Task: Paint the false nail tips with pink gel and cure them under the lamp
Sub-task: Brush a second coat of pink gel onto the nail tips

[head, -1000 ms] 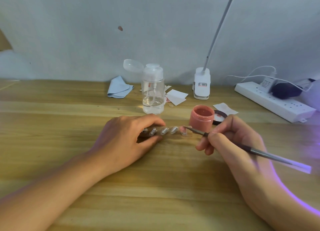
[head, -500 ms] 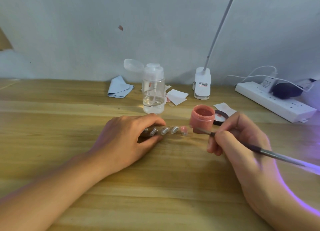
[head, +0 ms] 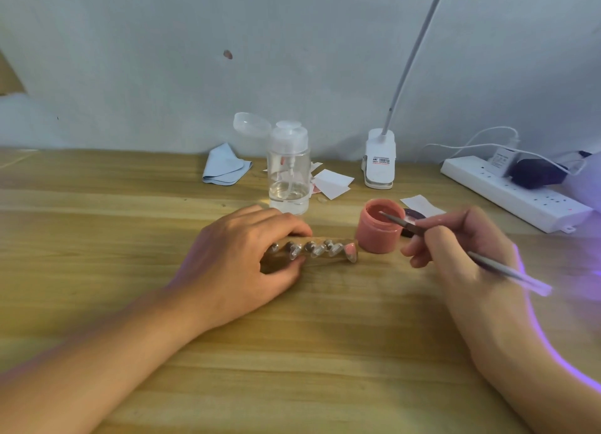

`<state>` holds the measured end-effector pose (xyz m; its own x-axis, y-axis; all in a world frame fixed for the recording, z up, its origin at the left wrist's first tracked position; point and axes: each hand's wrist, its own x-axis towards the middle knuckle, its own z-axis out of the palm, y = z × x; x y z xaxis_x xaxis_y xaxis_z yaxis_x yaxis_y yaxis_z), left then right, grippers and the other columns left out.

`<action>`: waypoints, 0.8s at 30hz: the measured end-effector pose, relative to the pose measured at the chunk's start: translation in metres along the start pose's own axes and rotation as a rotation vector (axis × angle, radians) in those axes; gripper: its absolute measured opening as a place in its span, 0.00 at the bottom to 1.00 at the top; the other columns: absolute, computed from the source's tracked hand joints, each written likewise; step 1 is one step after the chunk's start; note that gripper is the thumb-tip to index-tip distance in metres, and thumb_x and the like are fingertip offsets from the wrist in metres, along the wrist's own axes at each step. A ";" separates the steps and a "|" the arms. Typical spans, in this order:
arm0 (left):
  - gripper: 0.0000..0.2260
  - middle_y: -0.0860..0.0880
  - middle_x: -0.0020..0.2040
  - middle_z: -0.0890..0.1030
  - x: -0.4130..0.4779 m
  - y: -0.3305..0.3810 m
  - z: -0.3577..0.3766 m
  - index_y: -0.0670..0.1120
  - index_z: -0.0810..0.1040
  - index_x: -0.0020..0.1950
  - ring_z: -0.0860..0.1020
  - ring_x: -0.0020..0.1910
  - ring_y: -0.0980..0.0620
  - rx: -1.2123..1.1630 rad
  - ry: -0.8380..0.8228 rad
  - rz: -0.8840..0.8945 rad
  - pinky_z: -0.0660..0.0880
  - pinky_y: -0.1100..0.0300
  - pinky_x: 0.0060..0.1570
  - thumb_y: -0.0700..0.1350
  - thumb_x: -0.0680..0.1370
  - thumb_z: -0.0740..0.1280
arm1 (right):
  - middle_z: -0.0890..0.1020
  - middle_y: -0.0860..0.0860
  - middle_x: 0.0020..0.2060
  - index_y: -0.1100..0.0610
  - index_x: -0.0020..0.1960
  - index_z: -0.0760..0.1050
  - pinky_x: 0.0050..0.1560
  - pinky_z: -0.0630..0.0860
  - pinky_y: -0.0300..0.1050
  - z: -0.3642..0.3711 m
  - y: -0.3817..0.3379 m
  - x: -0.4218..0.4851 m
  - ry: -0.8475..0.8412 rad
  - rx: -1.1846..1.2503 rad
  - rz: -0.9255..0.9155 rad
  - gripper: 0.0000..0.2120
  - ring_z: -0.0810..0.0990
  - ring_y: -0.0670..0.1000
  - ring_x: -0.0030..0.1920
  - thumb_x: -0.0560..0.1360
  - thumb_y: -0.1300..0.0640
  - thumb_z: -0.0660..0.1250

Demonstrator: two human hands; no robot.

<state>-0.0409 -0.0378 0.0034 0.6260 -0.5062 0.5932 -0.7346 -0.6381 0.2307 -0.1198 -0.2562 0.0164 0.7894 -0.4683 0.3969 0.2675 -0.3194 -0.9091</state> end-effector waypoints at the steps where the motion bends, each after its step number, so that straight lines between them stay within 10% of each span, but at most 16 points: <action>1: 0.09 0.61 0.46 0.81 0.000 0.000 0.000 0.57 0.80 0.52 0.77 0.45 0.58 0.002 -0.002 0.005 0.77 0.54 0.42 0.54 0.72 0.70 | 0.84 0.50 0.33 0.55 0.39 0.76 0.43 0.76 0.51 0.000 0.000 0.000 0.001 -0.007 0.009 0.07 0.79 0.48 0.33 0.66 0.55 0.61; 24: 0.10 0.61 0.45 0.81 0.001 0.001 -0.002 0.55 0.81 0.51 0.78 0.45 0.58 -0.091 0.050 0.024 0.76 0.55 0.44 0.53 0.71 0.72 | 0.85 0.51 0.37 0.55 0.46 0.76 0.38 0.75 0.36 -0.001 0.001 -0.003 -0.068 0.046 -0.093 0.07 0.81 0.50 0.34 0.75 0.61 0.59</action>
<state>-0.0413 -0.0379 0.0057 0.5954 -0.4899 0.6367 -0.7716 -0.5695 0.2834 -0.1221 -0.2560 0.0149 0.7951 -0.3814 0.4714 0.3650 -0.3198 -0.8744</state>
